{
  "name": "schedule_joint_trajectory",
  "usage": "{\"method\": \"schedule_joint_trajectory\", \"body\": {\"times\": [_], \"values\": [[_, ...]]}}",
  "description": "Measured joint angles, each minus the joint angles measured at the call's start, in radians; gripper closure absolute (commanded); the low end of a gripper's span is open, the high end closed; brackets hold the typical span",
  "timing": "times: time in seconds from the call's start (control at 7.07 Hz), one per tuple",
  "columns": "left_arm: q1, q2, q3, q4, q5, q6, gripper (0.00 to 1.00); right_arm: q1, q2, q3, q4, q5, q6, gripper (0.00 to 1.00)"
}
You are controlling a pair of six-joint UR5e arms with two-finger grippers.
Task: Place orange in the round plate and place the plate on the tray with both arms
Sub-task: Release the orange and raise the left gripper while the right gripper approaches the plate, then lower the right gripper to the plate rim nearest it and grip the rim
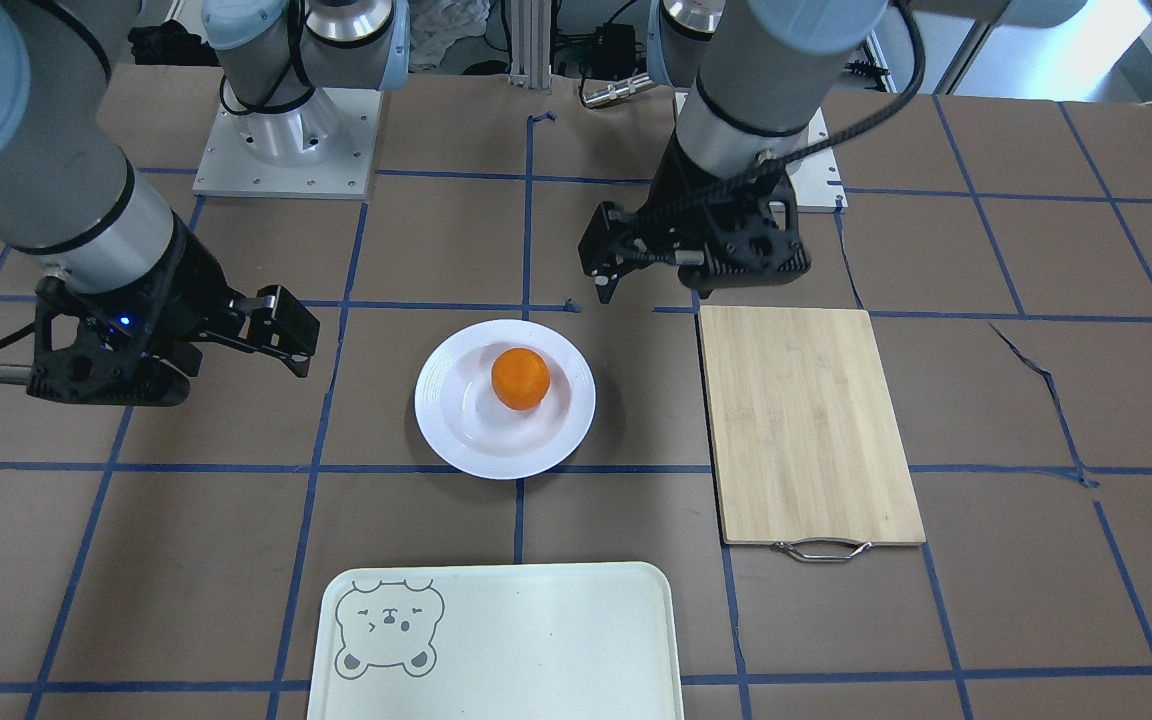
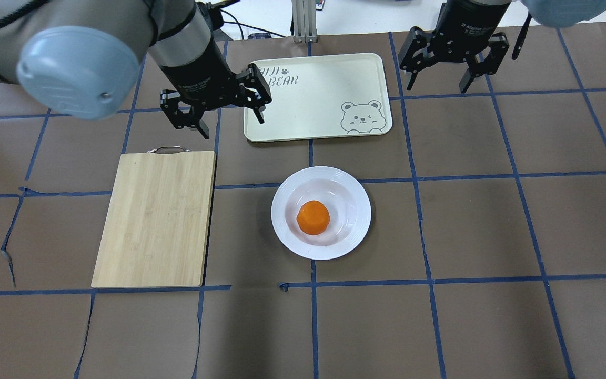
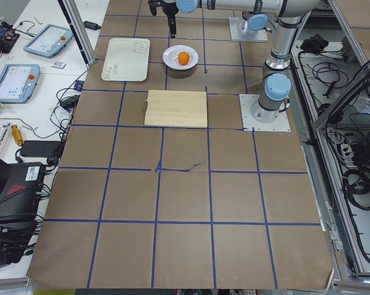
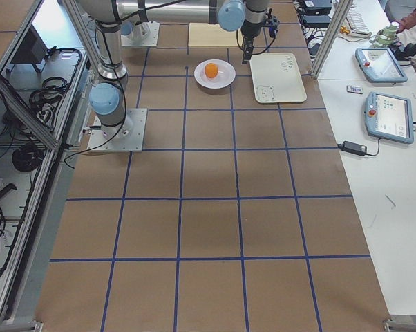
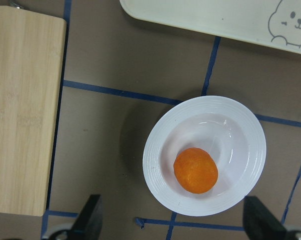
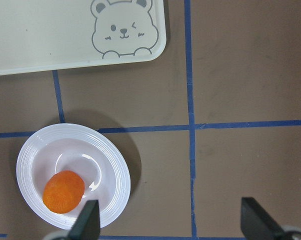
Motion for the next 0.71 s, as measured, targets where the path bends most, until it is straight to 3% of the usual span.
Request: {"method": "schedule_joint_trajectory", "body": {"times": [0.28, 0.71], "values": [[0.026, 0.069, -0.042, -0.044, 0.06, 0.084, 0.0, 0.001, 0.045, 0.082, -0.093, 0.084, 0.001, 0.0], [0.117, 0.115, -0.057, -0.054, 0.075, 0.222, 0.0, 0.007, 0.063, 0.409, -0.491, 0.259, 0.042, 0.0]]}}
